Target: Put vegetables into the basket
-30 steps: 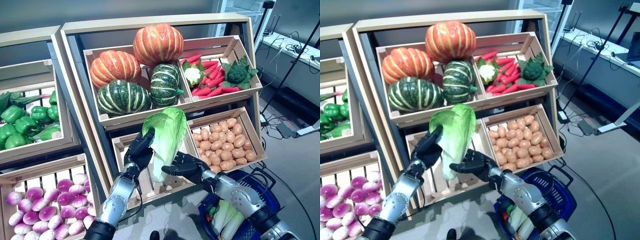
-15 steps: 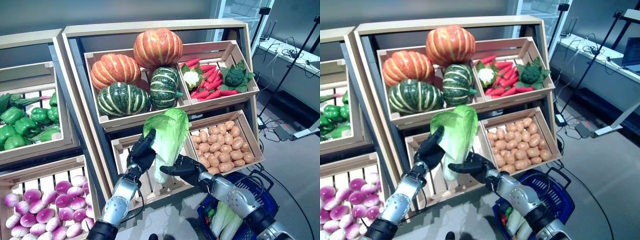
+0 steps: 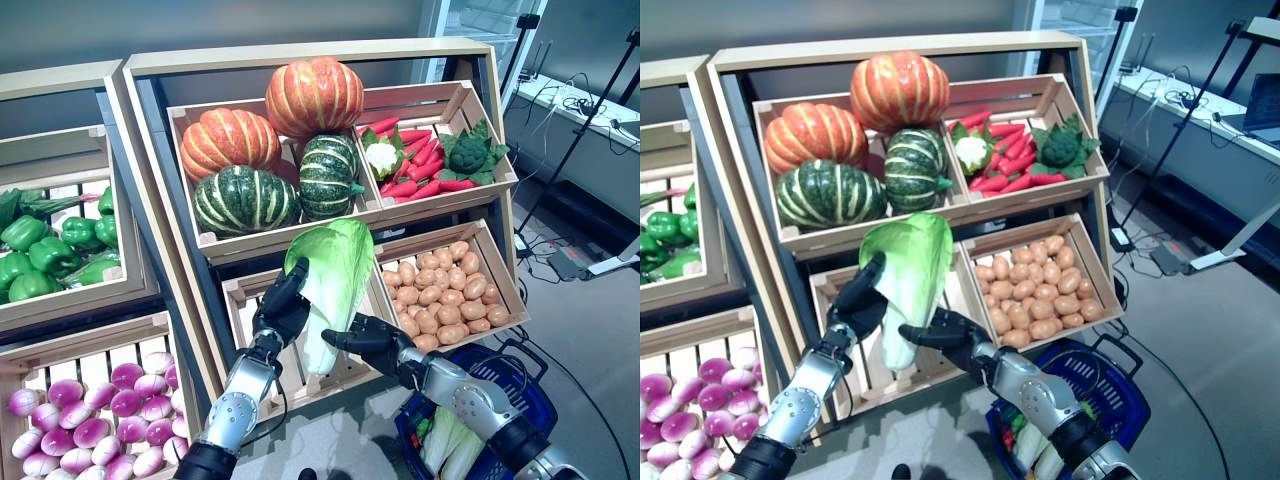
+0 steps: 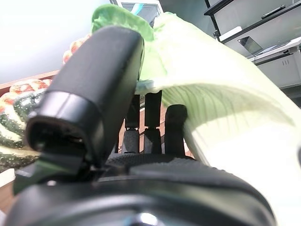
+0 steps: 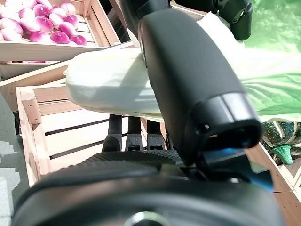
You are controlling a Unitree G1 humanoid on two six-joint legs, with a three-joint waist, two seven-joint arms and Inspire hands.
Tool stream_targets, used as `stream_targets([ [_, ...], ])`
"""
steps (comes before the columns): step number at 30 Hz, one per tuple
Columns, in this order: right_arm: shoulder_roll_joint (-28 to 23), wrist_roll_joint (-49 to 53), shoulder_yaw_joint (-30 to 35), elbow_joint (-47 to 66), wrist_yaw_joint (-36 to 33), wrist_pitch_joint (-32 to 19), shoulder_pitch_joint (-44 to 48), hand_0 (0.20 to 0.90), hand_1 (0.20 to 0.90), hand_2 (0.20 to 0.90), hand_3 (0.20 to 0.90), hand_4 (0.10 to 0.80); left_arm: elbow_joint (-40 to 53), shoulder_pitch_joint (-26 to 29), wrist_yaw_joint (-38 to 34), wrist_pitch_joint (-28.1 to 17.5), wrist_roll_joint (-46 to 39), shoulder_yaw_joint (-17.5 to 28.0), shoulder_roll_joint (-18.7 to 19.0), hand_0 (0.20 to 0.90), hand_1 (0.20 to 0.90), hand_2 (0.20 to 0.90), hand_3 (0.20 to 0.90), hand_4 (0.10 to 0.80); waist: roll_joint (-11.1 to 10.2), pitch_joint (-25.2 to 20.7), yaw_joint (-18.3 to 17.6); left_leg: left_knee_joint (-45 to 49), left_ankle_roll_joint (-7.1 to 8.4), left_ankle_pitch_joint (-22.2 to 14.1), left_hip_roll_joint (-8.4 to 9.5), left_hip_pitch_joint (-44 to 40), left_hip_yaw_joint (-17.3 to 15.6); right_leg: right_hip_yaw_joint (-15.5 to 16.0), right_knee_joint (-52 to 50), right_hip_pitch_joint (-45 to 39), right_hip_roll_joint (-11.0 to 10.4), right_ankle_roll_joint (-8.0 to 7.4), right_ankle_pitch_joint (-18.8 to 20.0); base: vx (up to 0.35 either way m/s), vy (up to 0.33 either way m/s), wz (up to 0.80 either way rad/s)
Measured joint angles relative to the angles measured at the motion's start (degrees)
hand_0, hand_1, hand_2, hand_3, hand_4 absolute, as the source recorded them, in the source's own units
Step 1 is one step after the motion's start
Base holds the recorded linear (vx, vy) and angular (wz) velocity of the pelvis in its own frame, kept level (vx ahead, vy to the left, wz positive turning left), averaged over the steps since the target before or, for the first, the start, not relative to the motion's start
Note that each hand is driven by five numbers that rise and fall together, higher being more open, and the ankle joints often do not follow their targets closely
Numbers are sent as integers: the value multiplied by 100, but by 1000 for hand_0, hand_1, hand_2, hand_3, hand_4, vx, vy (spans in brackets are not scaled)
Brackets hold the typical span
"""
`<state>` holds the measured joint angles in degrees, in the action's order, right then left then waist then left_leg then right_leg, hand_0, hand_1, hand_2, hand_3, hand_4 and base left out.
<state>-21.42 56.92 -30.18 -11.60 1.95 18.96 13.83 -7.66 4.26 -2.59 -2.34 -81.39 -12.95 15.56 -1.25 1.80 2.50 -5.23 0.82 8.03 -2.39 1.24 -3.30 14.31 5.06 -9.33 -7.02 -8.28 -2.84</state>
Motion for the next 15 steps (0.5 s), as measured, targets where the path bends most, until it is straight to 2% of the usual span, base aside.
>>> stream_targets([
  [2, -1, -5, 0, 0, 0, -20, -7, 300, 300, 300, 300, 400, 0, 0, 0, 2, 2, 0, 1, 300, 300, 300, 300, 400, 0, 0, 0, 0, -1, 0, 0, 0, 0, -1, 0, 2, 0, 0, 0, 0, 0, 0],
  [3, -2, -10, 0, 0, 0, -31, -10, 300, 300, 300, 300, 400, 0, 0, 1, 6, 4, 1, 0, 411, 411, 411, 411, 474, 0, 0, -1, 2, -1, -1, 0, 0, 0, -2, 0, 4, 0, 0, -1, 0, 0, 0],
  [4, -12, -10, 0, 1, 0, -41, -12, 300, 300, 300, 300, 400, 0, 0, 13, 22, 6, 6, 0, 860, 860, 860, 860, 773, 1, 1, -3, 7, -1, -1, 0, 2, 0, -6, 0, 8, 0, 0, -1, 0, 0, 0],
  [5, -19, -10, 0, 3, 1, -44, -13, 300, 300, 300, 300, 400, 0, 0, 19, 28, 6, 7, 1, 900, 900, 900, 900, 800, 1, 1, -3, 9, -1, -1, 0, 2, 0, -6, 0, 9, 0, 0, -1, 0, 0, 0],
  [9, -91, 25, 36, 91, 2, -151, -110, 300, 300, 300, 300, 400, 1, 0, 219, 110, 4, 30, 1, 900, 900, 900, 900, 800, 6, 4, -5, 1, -1, -1, 0, 23, 3, -6, 1, 29, 0, 0, -1, 0, 0, 0],
  [15, -205, 200, 410, 127, 30, -374, -364, 300, 300, 300, 300, 400, 76, 0, 718, 512, -51, 89, -30, 900, 900, 900, 900, 800, 33, 21, -15, -24, -3, -3, 0, 61, 0, -17, 1, 73, -2, -1, -2, 0, 0, 0],
])
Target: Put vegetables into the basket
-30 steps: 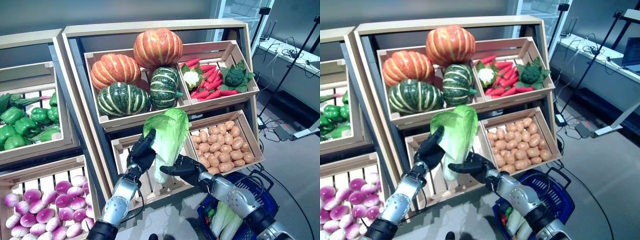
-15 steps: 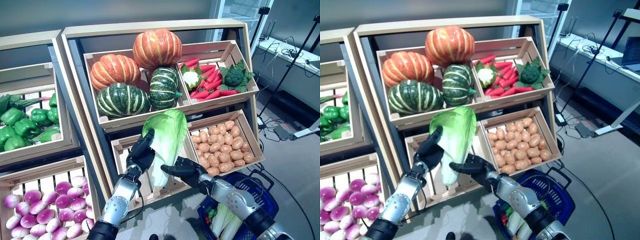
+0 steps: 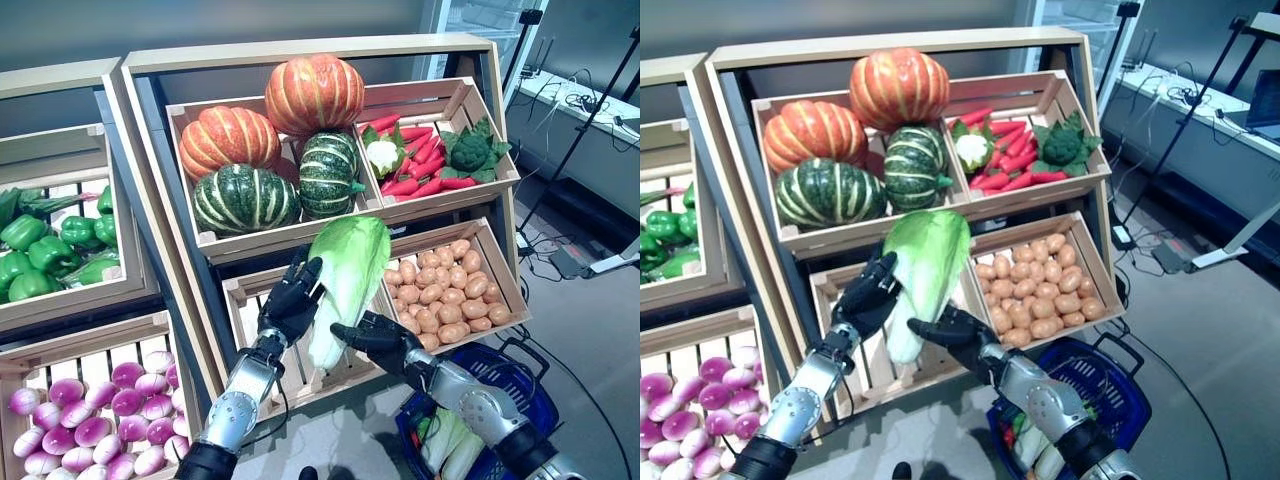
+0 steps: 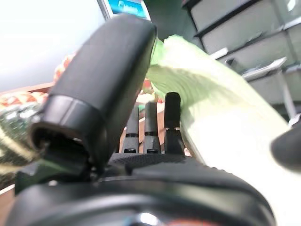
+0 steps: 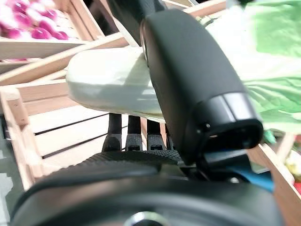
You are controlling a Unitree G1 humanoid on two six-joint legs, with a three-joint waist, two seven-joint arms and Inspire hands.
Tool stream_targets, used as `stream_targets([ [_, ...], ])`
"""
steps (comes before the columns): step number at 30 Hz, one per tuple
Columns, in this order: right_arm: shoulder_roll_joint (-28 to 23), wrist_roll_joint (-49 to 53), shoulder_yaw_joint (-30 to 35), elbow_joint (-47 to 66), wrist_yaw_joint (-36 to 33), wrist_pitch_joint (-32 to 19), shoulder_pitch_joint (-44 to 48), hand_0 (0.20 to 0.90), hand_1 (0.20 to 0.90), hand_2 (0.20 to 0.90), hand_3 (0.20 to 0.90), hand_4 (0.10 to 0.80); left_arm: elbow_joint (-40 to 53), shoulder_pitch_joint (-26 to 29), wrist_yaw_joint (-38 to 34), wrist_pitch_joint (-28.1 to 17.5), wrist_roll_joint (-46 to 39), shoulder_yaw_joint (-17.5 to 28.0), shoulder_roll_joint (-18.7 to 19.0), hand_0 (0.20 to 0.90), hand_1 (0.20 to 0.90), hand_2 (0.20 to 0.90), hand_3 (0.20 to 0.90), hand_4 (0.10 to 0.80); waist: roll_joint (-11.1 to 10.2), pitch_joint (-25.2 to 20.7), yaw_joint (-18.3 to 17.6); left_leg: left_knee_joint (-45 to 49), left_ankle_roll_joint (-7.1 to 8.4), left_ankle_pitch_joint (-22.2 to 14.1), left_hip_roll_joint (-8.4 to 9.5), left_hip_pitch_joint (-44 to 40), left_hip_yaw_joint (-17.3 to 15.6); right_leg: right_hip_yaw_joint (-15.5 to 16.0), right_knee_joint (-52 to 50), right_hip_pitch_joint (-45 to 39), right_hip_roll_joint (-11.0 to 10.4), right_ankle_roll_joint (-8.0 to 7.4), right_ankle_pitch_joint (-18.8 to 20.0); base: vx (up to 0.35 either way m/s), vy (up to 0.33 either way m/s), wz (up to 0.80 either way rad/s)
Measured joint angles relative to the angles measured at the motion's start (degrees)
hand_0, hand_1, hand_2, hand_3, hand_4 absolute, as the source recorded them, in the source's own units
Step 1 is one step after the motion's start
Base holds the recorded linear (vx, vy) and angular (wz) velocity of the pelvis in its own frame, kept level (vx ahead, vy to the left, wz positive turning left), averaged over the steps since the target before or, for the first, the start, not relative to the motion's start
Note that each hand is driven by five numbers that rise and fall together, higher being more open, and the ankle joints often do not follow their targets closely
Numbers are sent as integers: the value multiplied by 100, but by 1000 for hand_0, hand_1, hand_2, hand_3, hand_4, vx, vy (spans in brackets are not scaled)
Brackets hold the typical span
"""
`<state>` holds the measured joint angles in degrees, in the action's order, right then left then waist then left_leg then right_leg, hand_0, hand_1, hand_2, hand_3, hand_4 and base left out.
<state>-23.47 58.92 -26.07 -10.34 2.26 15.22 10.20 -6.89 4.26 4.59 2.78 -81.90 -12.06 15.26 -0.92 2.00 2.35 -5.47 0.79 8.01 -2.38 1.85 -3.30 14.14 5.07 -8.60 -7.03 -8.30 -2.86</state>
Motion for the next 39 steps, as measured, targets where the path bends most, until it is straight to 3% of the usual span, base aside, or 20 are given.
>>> stream_targets([
  [4, -91, -2, 367, 2, 80, -146, -92, 300, 300, 300, 300, 400, 84, 0, 243, 228, 5, -1, -16, 900, 900, 900, 900, 800, 31, 21, -17, 0, -3, -2, 0, -4, -8, -24, 0, 5, 0, 0, -1, -8, -4, -1],
  [8, -91, 3, 709, 165, 155, -499, -155, 300, 300, 300, 300, 400, 86, 0, 336, 425, 5, 2, -43, 900, 900, 900, 900, 800, 115, 84, -86, 0, -3, -3, -2, -12, -21, -91, 1, 10, 3, 0, -1, -7, -4, -1],
  [16, 109, 380, 1585, 217, 108, -1337, -397, 300, 300, 300, 300, 400, 86, 0, 488, 576, 6, 92, -63, 900, 900, 900, 900, 800, 79, 132, -133, -1, -4, -6, -9, -18, -77, -142, 2, 33, -1, -1, -2, -3, -5, -2],
  [24, 742, 747, 2702, 76, -812, -2586, -826, 300, 300, 300, 300, 400, 85, -2, 528, 578, 7, 407, -50, 900, 900, 900, 900, 800, 26, 224, -160, 13, -9, -21, -21, -14, -202, -281, 2, 104, -8, -9, 5, -7, -29, -8],
  [35, 885, 1643, 3573, -1566, -1412, -3692, -827, 300, 300, 300, 300, 400, 104, -67, 605, 685, 13, 468, -10, 900, 900, 900, 900, 800, -39, 349, -236, 36, -6, -7, -53, 266, -307, -423, -85, 515, 34, -13, 22, -115, -49, -6],
  [39, 866, 2115, 3720, -1920, -1431, -3931, -327, 300, 300, 300, 300, 400, 250, 273, 749, 612, 97, 455, 134, 900, 900, 900, 900, 800, 56, 1019, -310, 376, -29, 72, -108, 887, -331, -525, -733, 1291, 58, 18, -43, -322, -56, -8],
])
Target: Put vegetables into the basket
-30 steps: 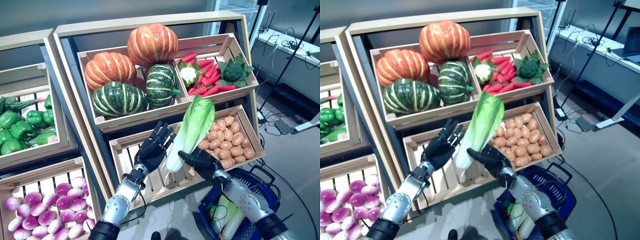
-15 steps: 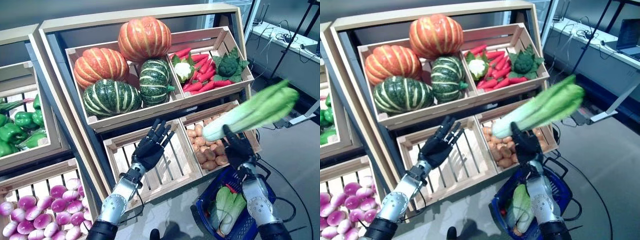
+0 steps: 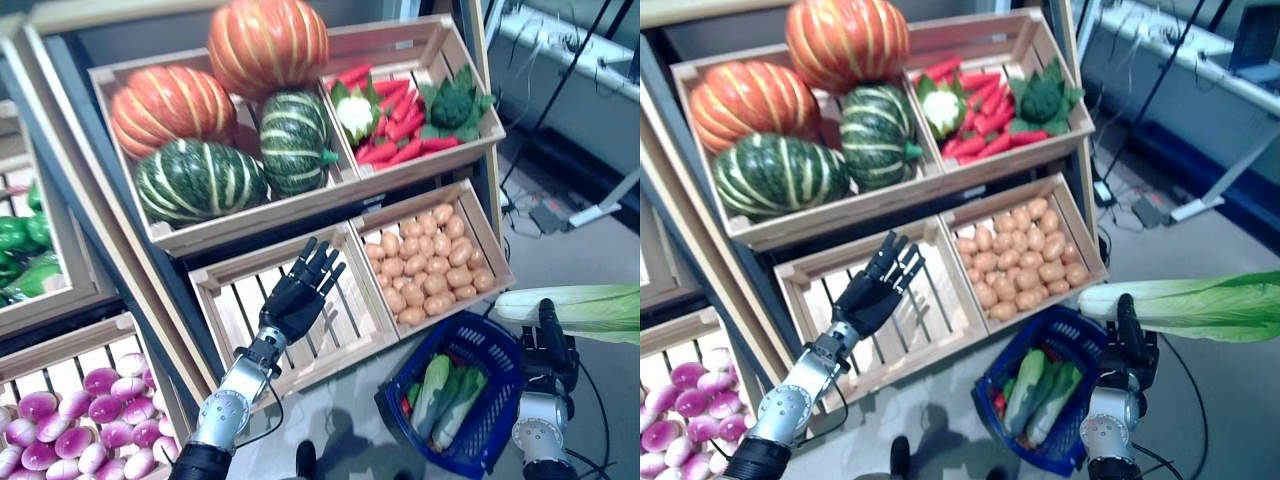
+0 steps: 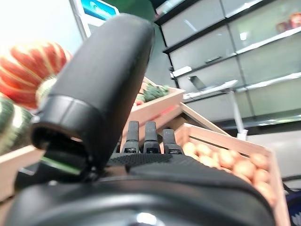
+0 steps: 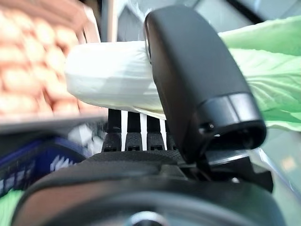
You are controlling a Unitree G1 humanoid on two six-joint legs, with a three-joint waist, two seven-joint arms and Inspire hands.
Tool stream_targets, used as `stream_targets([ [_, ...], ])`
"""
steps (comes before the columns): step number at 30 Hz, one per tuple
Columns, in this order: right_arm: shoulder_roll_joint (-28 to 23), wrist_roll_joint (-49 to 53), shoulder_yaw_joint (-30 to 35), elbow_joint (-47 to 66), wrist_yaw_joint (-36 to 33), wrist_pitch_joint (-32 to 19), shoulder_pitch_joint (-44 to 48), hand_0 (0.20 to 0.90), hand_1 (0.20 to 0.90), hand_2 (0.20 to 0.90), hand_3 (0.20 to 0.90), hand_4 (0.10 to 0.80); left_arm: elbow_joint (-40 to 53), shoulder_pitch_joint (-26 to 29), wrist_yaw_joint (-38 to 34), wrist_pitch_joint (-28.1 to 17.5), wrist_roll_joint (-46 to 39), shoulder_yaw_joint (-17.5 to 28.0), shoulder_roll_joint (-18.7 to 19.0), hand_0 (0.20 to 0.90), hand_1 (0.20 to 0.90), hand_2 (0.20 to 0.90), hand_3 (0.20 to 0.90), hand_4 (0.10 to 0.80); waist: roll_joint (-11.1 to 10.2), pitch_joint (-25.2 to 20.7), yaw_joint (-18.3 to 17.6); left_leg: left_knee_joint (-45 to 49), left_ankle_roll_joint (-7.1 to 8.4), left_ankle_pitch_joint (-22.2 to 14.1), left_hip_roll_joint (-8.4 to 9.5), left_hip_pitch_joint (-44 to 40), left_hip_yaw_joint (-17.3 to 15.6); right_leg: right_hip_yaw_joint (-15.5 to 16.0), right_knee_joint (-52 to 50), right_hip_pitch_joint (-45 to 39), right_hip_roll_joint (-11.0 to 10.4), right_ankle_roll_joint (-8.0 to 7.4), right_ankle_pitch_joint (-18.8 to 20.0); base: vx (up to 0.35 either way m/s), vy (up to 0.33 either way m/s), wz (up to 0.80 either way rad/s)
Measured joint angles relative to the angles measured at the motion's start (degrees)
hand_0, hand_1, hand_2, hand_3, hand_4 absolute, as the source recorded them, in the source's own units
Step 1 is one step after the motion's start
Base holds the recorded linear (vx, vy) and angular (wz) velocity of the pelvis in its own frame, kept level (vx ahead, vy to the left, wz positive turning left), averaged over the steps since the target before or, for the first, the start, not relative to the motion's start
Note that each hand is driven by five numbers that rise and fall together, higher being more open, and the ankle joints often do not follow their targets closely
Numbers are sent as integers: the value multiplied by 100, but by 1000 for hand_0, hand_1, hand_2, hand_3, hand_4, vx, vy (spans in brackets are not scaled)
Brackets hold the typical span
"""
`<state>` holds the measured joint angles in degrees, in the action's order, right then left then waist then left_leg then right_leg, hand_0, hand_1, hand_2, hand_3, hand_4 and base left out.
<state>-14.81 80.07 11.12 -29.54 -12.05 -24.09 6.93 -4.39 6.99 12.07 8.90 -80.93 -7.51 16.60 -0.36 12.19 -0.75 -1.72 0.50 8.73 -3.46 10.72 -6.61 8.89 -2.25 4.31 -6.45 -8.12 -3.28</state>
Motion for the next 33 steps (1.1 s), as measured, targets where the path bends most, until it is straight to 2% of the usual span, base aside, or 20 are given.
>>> stream_targets([
  [3, -1, 212, 14, -18, 1, -52, 489, 300, 300, 300, 300, 400, -5, 484, 34, -99, 41, -9, 157, 900, 900, 900, 900, 800, 66, 737, -9, 463, -7, -18, -67, 488, 44, -37, -835, 644, 3, 56, -241, -248, -31, 1],
  [7, -71, 204, 7, -139, 90, -60, 1052, 300, 300, 300, 300, 400, 5, 841, 227, -323, 147, -8, 260, 900, 900, 900, 900, 800, 97, 1234, 52, 1339, 23, -250, -15, 1315, 137, -107, -2431, 1761, -219, 184, -867, -186, -5, 15],
  [11, -259, 174, -171, -493, 262, 9, 1675, 300, 300, 300, 300, 400, 25, 1128, 248, -632, 214, -28, 267, 900, 900, 900, 900, 800, 140, 1564, 248, 2291, 67, -443, 28, 2194, 230, -182, -3657, 2738, -377, 342, -1264, -173, 17, 11],
  [16, -636, 138, -484, -977, 471, 347, 2351, 300, 300, 300, 300, 400, 31, 1583, 260, -770, 260, -121, 263, 900, 900, 900, 900, 800, 140, 1708, 276, 3380, 112, -710, 54, 3191, 360, -212, -4728, 3663, -472, 445, -1580, -75, 15, 11],
  [19, -690, 124, -664, -1151, 653, 582, 2500, 300, 300, 300, 300, 400, 34, 1647, 271, -825, 253, -120, 261, 900, 900, 900, 900, 800, 157, 1742, 275, 3889, 141, -904, 54, 3477, 444, -208, -5162, 3870, -507, 493, -1758, -21, 20, 6],
  [26, -1004, -403, -1003, -1695, 874, 1460, 2921, 300, 300, 300, 300, 400, 70, 1879, 395, -956, 231, -121, 276, 900, 900, 900, 900, 800, 186, 1760, 389, 4781, 186, -1108, 87, 4260, 535, -251, -6050, 4604, -619, 577, -2045, 18, 7, 5],
  [30, -1019, -780, -1088, -1946, 784, 1557, 3079, 300, 300, 300, 300, 400, 96, 1898, 400, -979, 193, -121, 277, 900, 900, 900, 900, 800, 198, 1765, 420, 5499, 203, -1382, 86, 4743, 627, -277, -6655, 4969, -642, 606, -2287, -1, 7, 2],
  [33, -1060, -790, -1179, -2011, 268, 1688, 3255, 300, 300, 300, 300, 400, 94, 2009, 355, -997, 193, -170, 295, 900, 900, 900, 900, 800, 209, 1769, 476, 5853, 210, -1485, 110, 5000, 629, -370, -7021, 5233, -660, 610, -2412, 0, 0, 0],
])
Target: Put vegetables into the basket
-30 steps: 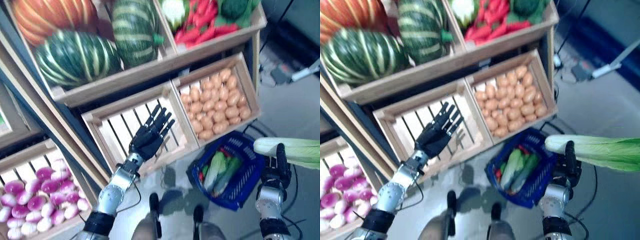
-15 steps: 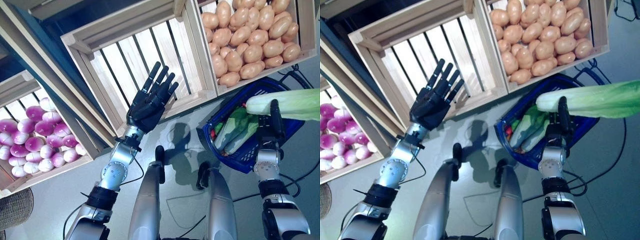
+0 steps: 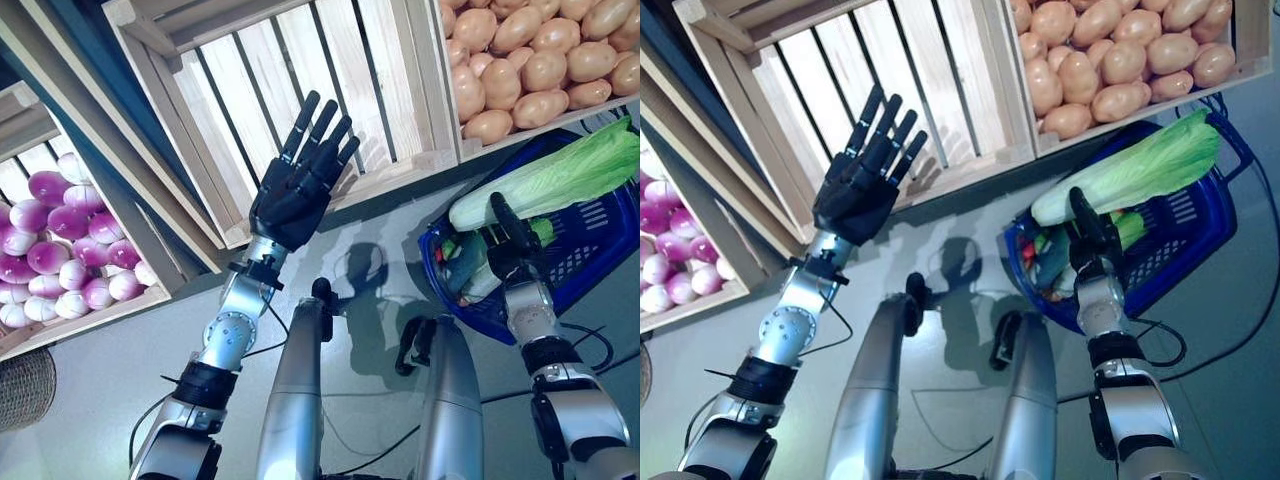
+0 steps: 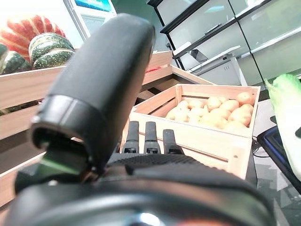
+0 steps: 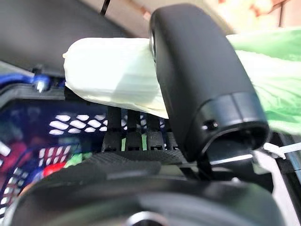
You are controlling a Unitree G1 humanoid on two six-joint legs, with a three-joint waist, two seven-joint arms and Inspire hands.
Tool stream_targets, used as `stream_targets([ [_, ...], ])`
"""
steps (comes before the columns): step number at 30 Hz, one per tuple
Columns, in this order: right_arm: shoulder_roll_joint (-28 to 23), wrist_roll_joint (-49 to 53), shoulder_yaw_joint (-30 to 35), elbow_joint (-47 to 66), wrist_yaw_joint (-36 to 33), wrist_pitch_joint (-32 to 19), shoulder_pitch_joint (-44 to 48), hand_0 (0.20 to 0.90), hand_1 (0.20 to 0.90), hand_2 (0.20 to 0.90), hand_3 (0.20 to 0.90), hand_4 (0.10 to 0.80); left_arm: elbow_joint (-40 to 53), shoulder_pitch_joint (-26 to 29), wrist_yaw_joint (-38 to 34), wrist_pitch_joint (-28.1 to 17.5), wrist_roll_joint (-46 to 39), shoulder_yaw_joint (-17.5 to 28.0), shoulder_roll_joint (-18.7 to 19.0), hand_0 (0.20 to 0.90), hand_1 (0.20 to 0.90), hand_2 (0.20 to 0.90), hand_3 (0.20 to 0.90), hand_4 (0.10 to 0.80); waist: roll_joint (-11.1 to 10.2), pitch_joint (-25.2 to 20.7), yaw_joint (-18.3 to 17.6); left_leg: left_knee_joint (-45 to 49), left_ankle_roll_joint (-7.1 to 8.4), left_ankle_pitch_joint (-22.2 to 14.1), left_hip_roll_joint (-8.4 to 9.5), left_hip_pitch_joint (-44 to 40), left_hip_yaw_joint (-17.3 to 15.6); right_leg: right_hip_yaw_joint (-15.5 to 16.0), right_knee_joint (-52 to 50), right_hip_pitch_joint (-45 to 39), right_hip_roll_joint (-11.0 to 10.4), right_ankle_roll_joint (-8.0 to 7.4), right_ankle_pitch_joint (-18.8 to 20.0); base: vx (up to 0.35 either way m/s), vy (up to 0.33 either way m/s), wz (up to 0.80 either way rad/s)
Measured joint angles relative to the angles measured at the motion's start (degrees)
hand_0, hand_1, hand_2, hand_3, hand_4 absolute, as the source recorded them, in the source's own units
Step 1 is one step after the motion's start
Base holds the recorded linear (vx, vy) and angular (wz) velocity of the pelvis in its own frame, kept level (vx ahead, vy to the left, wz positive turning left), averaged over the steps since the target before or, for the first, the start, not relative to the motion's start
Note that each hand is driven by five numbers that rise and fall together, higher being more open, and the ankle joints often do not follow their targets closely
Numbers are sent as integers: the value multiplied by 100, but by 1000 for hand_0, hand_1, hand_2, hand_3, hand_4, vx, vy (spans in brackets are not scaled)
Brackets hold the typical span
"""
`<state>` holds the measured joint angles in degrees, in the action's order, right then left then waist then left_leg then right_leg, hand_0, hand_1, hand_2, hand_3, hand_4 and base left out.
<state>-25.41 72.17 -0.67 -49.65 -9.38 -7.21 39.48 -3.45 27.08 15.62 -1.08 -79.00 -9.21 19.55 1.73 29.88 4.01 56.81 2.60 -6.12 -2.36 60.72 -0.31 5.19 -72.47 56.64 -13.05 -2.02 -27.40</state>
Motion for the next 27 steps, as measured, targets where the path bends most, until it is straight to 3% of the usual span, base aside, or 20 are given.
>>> stream_targets([
  [7, 9, 85, 6, -164, -788, 111, 589, 300, 300, 300, 300, 400, 1, 64, -124, -101, 2, -173, 15, 900, 900, 900, 900, 800, 16, 2, -4, 164, 8, -6, 52, 214, 28, -85, -232, 270, -21, 12, -22, -7, 25, 0],
  [12, 114, 745, 66, -327, -1127, 26, 872, 300, 300, 300, 300, 400, 6, 65, -325, -120, 14, -196, 15, 900, 900, 900, 900, 800, 18, 2, -1, 182, 9, -6, 58, 244, 22, -116, -264, 321, -9, 18, -27, 18, 10, -2],
  [20, 568, 1662, 292, -183, -1200, -623, 807, 300, 300, 300, 300, 400, 12, 66, -490, -319, 23, -294, 15, 900, 900, 900, 900, 800, 54, 7, -30, 272, 20, -75, 52, 295, 10, -132, -288, 349, 14, 11, -58, 18, 4, -2],
  [27, 571, 1601, 335, -94, -1456, -643, 807, 300, 300, 300, 300, 400, 16, 34, -581, -320, 22, -303, 15, 900, 900, 900, 900, 800, 71, 5, -7, 269, 21, -74, 46, 292, 13, -138, -305, 356, 6, 12, -58, 4, 0, 0],
])
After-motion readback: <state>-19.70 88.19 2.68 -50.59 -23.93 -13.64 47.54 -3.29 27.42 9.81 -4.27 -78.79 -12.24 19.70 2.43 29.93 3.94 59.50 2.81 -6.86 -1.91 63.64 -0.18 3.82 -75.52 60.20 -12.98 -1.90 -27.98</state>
